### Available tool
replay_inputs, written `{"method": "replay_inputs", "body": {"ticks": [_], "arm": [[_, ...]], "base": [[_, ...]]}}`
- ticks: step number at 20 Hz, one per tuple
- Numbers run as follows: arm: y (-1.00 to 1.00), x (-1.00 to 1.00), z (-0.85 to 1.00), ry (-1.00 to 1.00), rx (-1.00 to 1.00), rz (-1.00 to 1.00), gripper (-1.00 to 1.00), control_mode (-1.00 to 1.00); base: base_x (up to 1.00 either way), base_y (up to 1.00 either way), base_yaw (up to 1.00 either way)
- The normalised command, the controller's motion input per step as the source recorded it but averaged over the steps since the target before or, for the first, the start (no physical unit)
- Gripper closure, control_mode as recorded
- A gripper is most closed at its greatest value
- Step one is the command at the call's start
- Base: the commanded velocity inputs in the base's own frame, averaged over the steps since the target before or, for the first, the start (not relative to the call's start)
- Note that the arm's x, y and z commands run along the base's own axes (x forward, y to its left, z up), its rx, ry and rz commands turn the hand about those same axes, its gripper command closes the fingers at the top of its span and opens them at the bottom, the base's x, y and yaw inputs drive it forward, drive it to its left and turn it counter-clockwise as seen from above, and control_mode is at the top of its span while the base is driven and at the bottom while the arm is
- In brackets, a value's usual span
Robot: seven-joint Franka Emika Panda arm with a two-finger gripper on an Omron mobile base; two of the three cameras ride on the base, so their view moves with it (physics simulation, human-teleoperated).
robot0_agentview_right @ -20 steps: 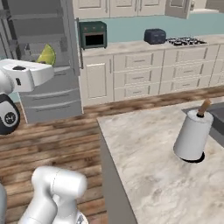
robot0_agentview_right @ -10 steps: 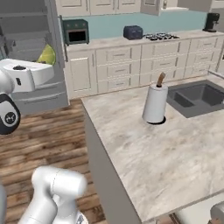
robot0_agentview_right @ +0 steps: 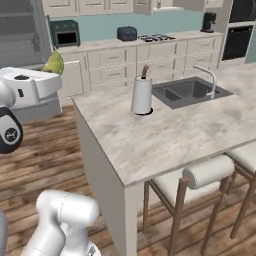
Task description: There is a bowl on the dining counter. Grab a lemon wedge from the fridge and place it in the bowl. Then get the liquor bottle and glass cup from the cabinet and place them next to the bowl.
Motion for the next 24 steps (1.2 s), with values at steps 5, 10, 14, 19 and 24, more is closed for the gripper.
{"method": "replay_inputs", "body": {"ticks": [5,10,14,19,24], "arm": [[0.00,0.00,0.00,0.00,0.00,0.00,1.00,1.00],[0.00,0.00,0.00,0.00,0.00,0.00,1.00,1.00],[0.00,0.00,0.00,0.00,0.00,0.00,1.00,1.00],[0.00,0.00,0.00,0.00,0.00,0.00,1.00,1.00],[0.00,0.00,0.00,0.00,0.00,0.00,1.00,1.00]], "base": [[-0.11,-0.84,-0.14],[0.25,-0.92,-0.07],[0.39,-0.99,-0.02],[0.43,-0.99,0.00],[0.43,-1.00,0.00]]}}
